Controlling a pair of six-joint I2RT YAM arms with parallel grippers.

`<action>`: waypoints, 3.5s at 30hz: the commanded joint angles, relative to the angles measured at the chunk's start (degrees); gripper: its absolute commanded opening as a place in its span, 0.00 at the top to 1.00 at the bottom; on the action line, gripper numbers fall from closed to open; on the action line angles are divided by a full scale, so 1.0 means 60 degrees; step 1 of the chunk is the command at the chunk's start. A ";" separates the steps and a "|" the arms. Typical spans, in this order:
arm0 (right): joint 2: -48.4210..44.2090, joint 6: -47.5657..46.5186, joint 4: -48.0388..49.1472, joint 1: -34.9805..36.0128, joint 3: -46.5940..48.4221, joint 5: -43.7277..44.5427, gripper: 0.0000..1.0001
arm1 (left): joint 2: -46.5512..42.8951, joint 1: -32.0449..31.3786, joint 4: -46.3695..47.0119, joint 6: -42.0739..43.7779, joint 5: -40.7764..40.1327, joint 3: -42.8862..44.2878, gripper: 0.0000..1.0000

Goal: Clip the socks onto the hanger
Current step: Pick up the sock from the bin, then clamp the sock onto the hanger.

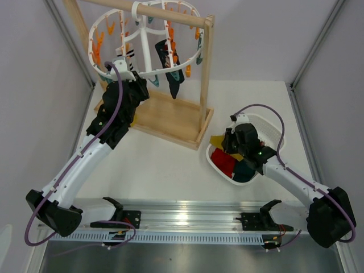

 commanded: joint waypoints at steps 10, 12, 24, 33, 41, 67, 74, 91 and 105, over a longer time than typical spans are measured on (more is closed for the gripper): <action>-0.0134 -0.0317 0.0278 -0.0089 -0.0079 -0.0852 0.41 | 0.0063 0.0057 -0.0505 -0.0181 0.0268 0.0121 0.99; -0.0061 -0.0331 0.0555 -0.0162 -0.0167 -0.1056 0.41 | 0.0063 0.0057 -0.0505 -0.0196 0.0268 0.0106 0.99; 0.0701 -0.0712 0.2212 -0.1159 -0.0460 -0.4000 0.44 | 0.0019 0.0057 -0.0519 -0.0254 0.0327 0.0076 0.99; -0.0045 -0.1092 0.1920 -0.0853 -0.0256 -0.4984 1.00 | 0.0004 0.0057 -0.0622 -0.0298 0.0400 0.0150 0.99; -0.0852 -0.2293 0.1464 0.1050 0.1106 -0.3303 1.00 | -0.0069 0.0042 -0.1075 -0.0488 0.0415 0.0442 0.99; 0.4626 -0.6367 1.0298 0.5331 0.4138 0.3353 1.00 | 0.0371 0.0057 -0.2878 -0.2129 0.0737 0.1615 1.00; 0.5036 -0.6162 0.9845 0.5360 0.4857 0.2928 1.00 | 0.0386 0.0057 -0.2761 -0.2363 0.0679 0.1498 0.99; 0.5564 -0.6396 0.9755 0.5711 0.5560 0.3306 1.00 | 0.0019 0.0042 -0.2073 -0.2818 0.0049 0.0751 0.99; 0.5857 -0.6718 0.9844 0.5829 0.5839 0.3923 1.00 | -0.0083 0.0057 -0.1750 -0.2687 -0.0244 0.0501 0.99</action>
